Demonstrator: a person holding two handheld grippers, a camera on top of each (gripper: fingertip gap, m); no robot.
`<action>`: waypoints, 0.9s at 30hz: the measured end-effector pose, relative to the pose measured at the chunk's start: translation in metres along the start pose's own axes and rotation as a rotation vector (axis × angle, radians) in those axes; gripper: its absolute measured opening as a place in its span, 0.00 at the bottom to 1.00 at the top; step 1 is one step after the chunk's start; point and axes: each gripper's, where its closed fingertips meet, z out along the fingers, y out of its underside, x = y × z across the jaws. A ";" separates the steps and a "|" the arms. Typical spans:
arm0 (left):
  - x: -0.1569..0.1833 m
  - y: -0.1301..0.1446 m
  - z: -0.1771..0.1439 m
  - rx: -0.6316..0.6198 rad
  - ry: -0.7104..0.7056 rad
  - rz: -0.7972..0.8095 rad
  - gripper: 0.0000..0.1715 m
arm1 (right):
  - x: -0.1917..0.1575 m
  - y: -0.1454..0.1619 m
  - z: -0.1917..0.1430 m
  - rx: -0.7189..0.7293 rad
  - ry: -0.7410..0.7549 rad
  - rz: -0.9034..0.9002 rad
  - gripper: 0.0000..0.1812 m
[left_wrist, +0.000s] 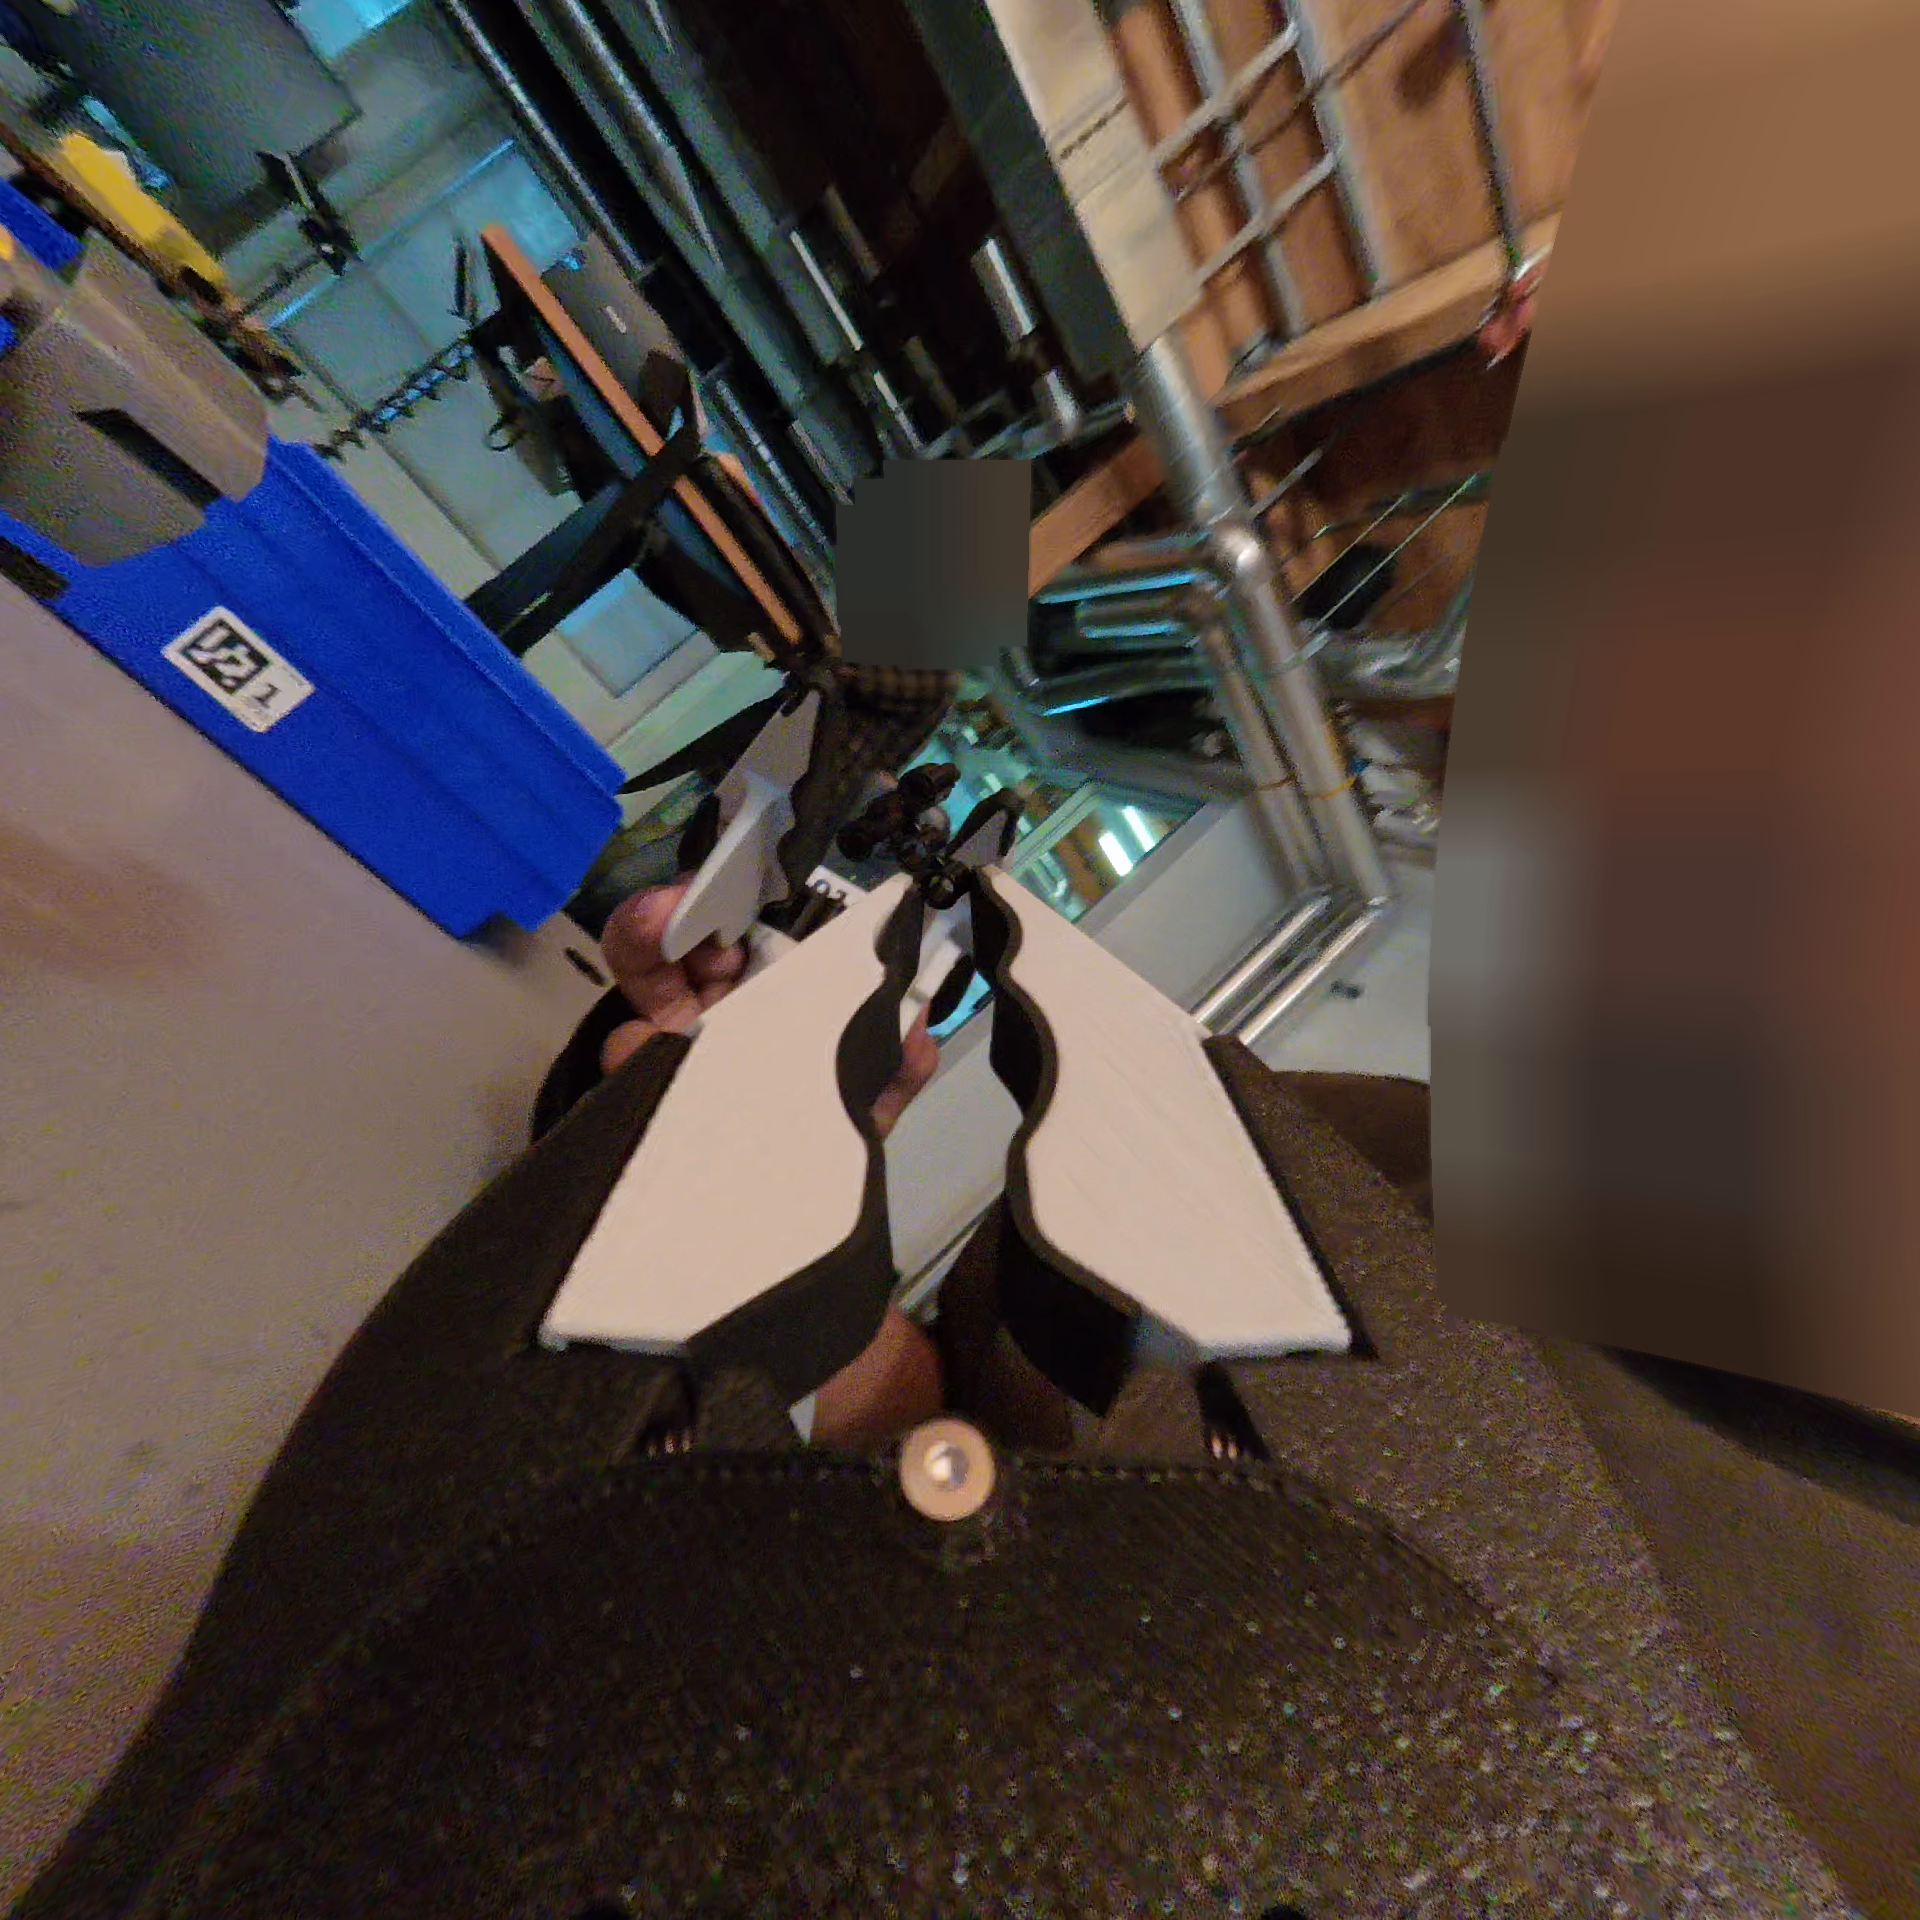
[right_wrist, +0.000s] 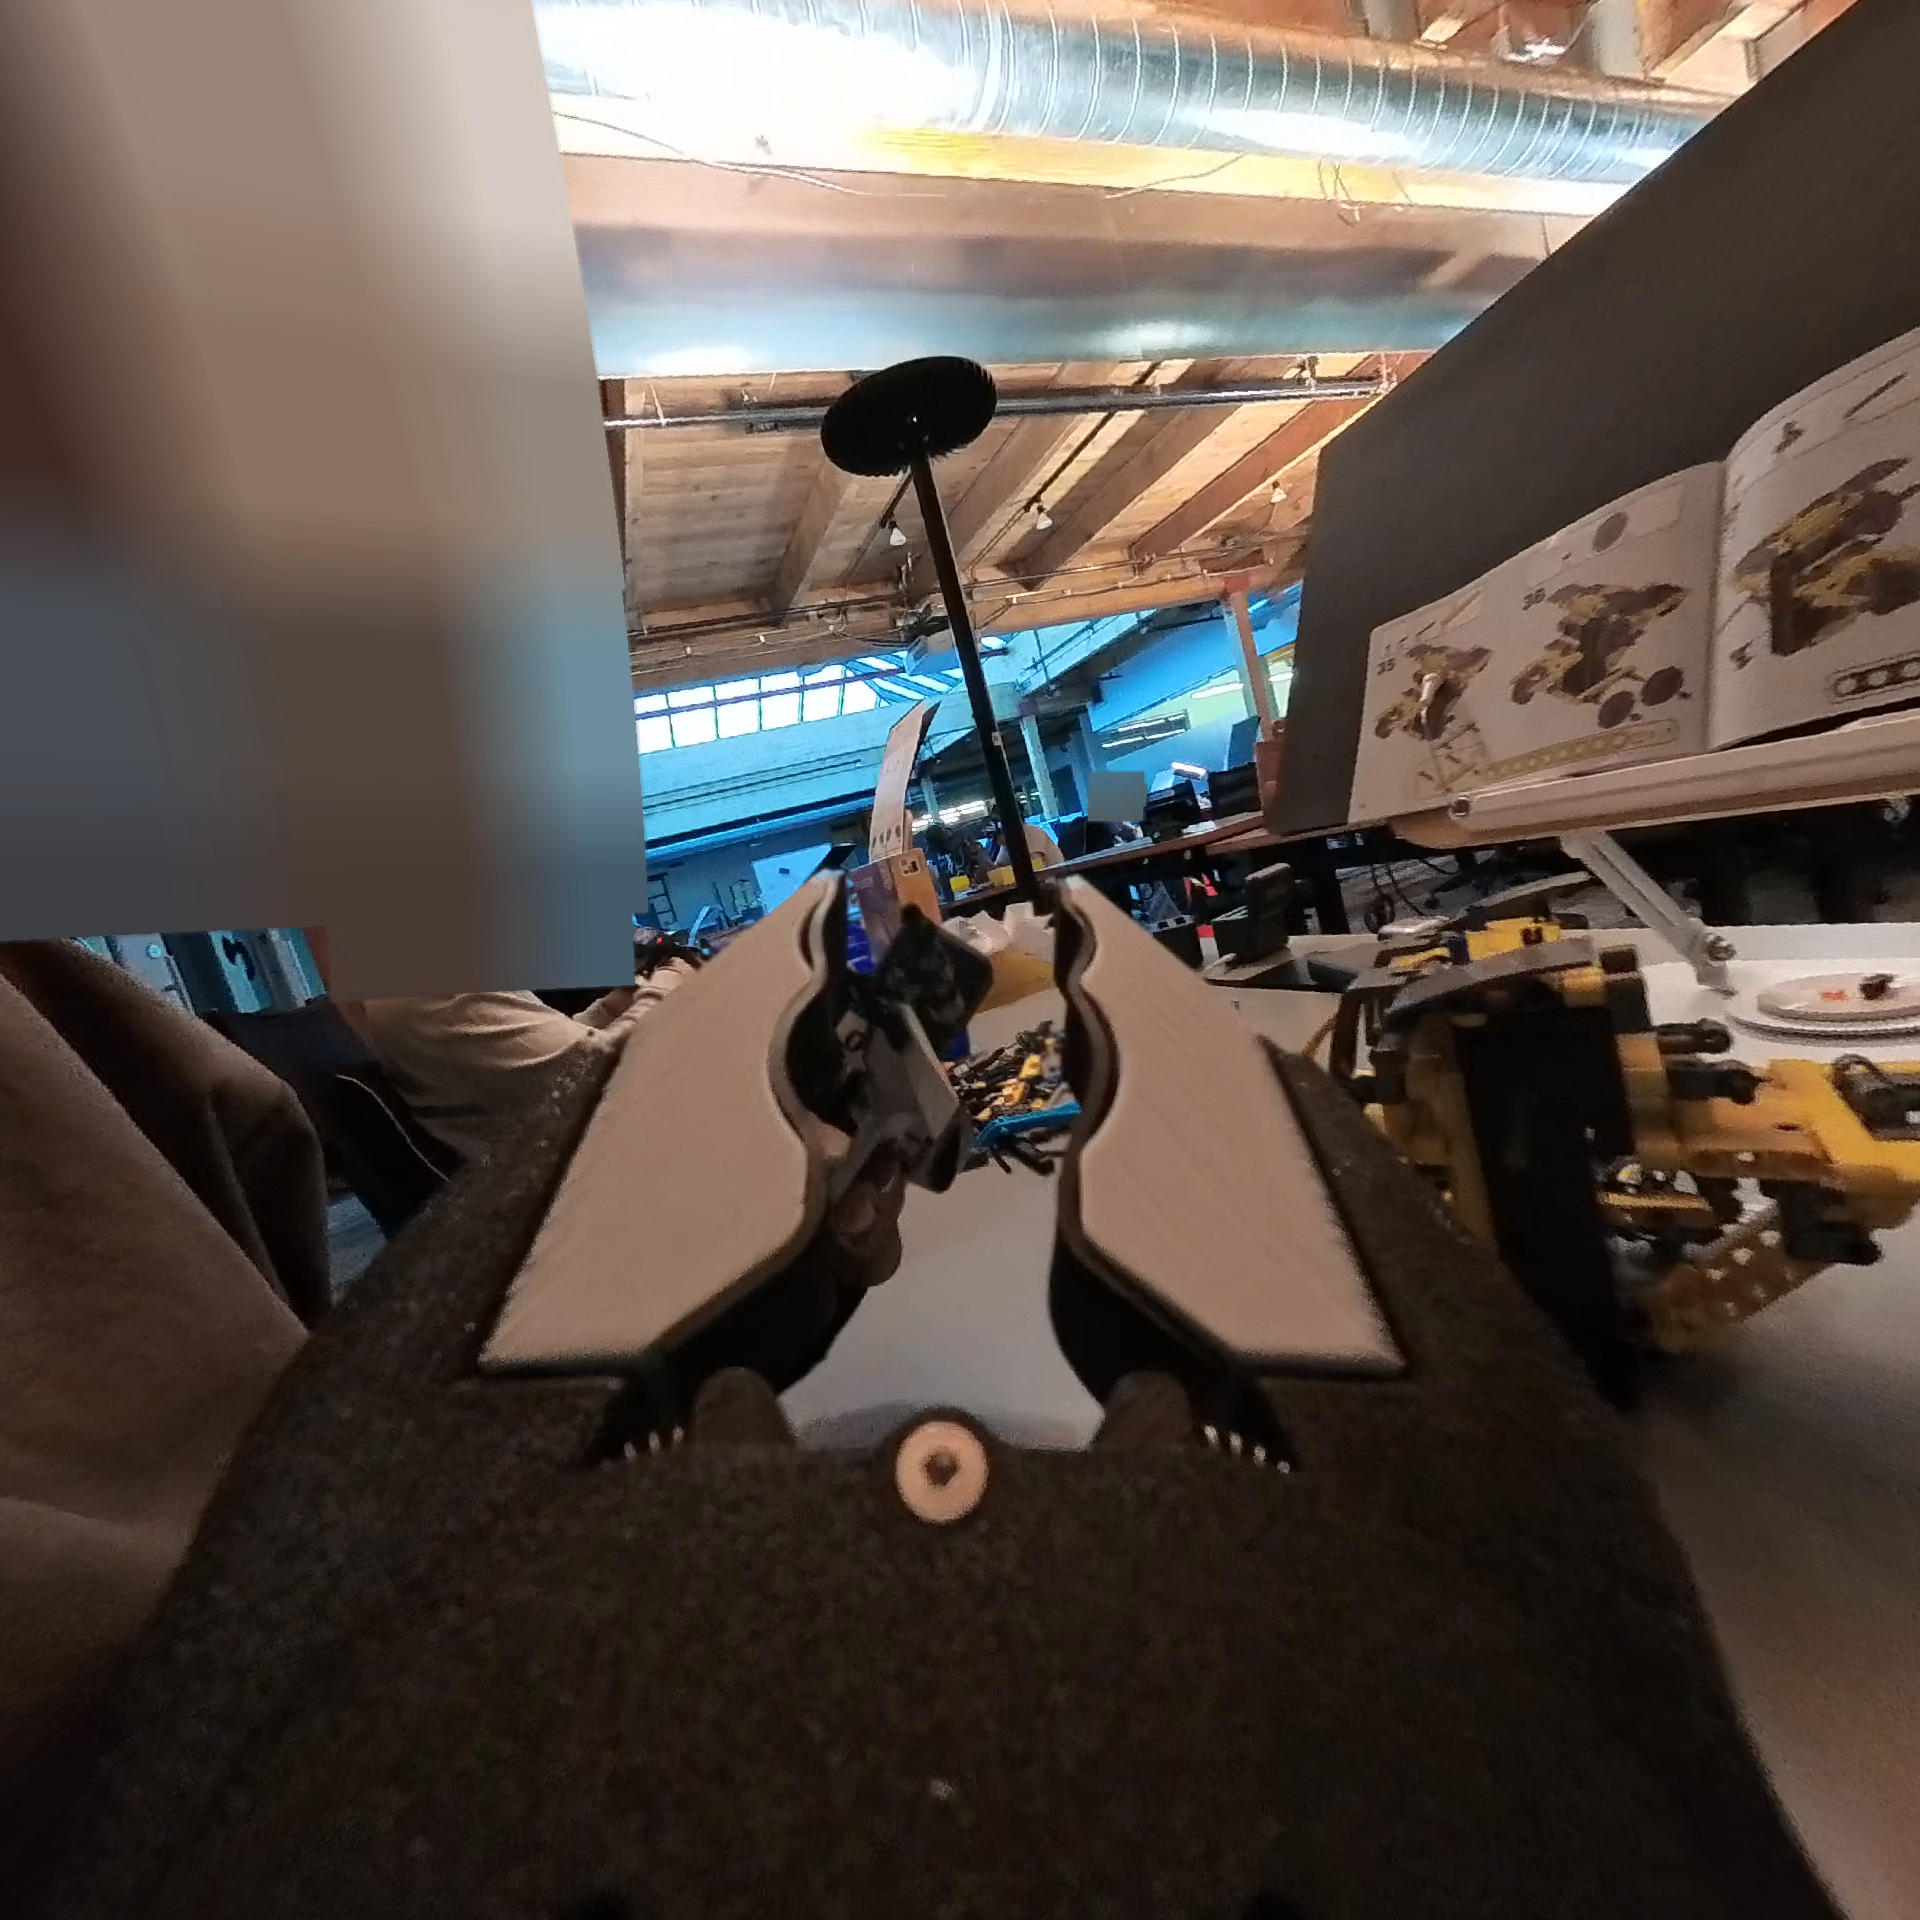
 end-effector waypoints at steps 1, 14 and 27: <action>0.000 -0.001 -0.001 0.012 0.009 -0.019 0.04 | 0.001 0.001 -0.001 -0.007 0.005 -0.005 0.21; 0.008 -0.006 0.000 0.031 0.044 -0.029 0.04 | -0.009 0.011 0.004 -0.075 0.007 -0.117 0.18; -0.028 -0.016 -0.016 -0.167 -0.638 0.758 0.04 | 0.000 0.019 0.009 -0.185 0.122 -0.025 0.11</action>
